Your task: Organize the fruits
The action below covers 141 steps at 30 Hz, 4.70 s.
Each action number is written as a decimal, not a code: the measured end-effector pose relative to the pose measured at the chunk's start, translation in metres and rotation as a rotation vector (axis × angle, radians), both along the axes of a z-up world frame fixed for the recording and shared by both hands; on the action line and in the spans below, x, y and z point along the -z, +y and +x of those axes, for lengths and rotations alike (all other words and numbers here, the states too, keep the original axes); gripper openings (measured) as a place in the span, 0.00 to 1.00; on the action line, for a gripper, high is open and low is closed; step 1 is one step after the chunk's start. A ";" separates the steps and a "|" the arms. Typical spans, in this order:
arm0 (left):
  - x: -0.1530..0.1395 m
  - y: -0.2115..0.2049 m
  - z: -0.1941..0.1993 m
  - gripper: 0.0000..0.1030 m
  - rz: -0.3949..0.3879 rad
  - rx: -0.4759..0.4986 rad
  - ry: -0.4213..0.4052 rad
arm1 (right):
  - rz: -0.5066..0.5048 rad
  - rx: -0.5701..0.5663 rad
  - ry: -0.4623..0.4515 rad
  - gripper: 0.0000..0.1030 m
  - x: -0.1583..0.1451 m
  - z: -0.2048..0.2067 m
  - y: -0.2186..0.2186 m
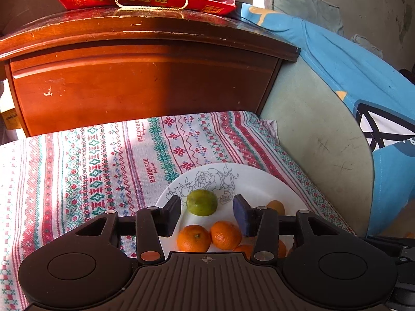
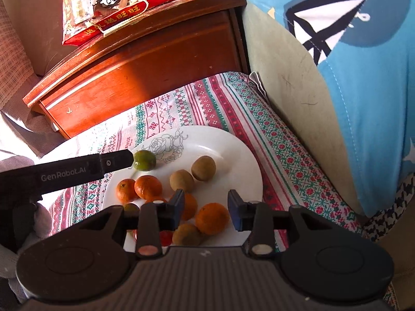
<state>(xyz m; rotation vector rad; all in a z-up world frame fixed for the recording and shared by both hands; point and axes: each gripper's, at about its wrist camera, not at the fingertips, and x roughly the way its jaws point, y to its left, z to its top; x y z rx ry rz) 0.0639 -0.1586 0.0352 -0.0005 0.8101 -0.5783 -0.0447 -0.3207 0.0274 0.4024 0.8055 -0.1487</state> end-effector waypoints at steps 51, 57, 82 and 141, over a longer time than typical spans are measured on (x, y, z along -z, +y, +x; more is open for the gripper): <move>-0.009 0.035 -0.048 0.77 0.302 -0.191 0.162 | -0.138 0.100 0.249 0.84 -0.002 -0.015 0.024; -0.008 0.032 -0.049 0.78 0.312 -0.184 0.162 | -0.137 0.090 0.261 0.84 0.001 -0.013 0.027; -0.002 0.025 -0.053 0.79 0.381 -0.167 0.142 | -0.141 0.103 0.268 0.84 0.003 -0.011 0.027; -0.015 0.162 -0.069 0.80 0.323 -0.298 0.136 | -0.311 -0.204 -0.103 0.99 0.056 -0.056 0.195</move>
